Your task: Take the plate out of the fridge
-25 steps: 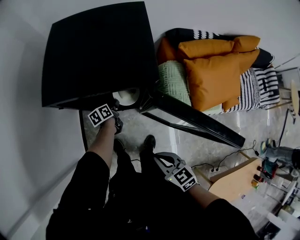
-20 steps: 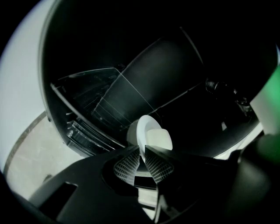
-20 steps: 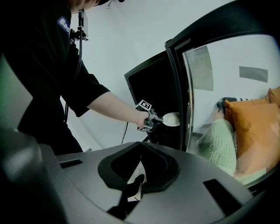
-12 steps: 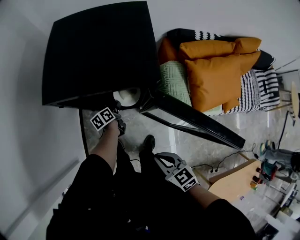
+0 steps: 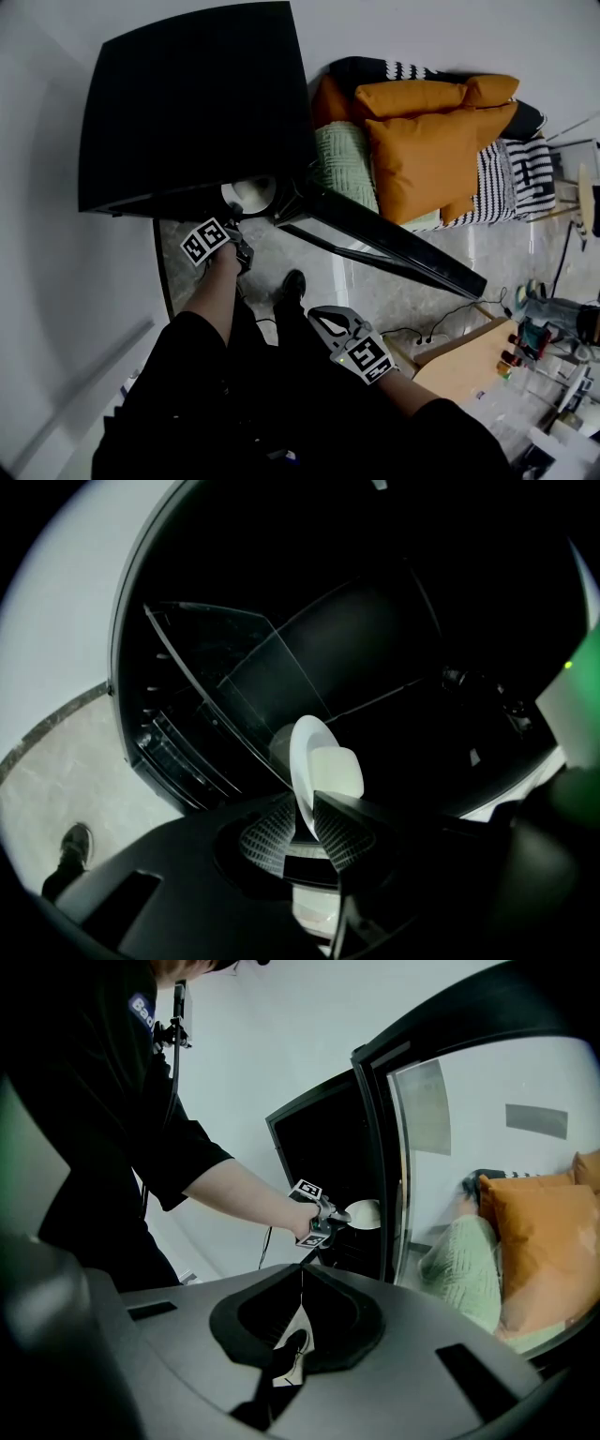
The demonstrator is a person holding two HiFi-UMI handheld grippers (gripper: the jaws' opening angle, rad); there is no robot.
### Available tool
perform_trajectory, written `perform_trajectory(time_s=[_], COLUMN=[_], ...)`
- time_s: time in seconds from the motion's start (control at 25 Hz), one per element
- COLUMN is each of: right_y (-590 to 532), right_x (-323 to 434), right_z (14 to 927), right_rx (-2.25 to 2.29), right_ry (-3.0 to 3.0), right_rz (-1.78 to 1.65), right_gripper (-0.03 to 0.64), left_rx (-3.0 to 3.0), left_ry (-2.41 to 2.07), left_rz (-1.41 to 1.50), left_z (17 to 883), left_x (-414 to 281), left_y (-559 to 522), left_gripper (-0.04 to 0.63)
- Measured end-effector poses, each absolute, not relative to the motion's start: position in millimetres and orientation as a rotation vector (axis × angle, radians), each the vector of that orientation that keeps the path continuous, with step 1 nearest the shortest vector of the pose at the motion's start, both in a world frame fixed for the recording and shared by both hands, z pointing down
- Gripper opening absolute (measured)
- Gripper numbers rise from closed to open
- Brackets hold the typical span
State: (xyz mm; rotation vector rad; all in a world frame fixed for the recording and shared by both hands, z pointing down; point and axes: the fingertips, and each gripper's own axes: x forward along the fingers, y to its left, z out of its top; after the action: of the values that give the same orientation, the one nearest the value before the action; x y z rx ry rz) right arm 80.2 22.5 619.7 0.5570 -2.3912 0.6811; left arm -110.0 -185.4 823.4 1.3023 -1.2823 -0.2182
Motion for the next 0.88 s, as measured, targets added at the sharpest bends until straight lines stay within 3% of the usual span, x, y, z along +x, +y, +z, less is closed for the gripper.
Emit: perform_trajectory(time_s=[0.44,0.88], right_y=[21,24], right_x=[81,79], right_z=[620,618], right_rx=[0.559,0.554], right_ry=[-2.389,-2.379], right_rz=[0.676,0.659], right_gripper=[0.009,0.009], left_rx=[1.288,1.314], left_ry=[-1.179,-1.098], left_rz=[-0.423,-0.614], left_z=[810,796], left_x=[-107,-116], left_y=[-184,-176], left_gripper=[0.014,0.011])
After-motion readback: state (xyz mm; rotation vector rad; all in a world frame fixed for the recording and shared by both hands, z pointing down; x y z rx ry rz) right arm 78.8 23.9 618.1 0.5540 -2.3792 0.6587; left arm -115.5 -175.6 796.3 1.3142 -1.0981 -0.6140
